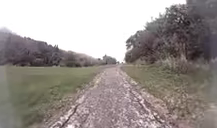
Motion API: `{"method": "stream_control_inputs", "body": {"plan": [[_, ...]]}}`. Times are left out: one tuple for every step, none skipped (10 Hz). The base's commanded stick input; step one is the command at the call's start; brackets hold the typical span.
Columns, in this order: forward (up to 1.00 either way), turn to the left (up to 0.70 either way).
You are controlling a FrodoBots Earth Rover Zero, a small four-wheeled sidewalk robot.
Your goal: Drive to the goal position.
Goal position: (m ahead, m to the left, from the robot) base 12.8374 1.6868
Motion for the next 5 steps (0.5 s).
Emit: {"method": "stream_control_inputs", "body": {"plan": [[0.85,0.00],[0.85,0.00],[0.85,0.00],[0.85,0.00],[0.85,0.00]]}}
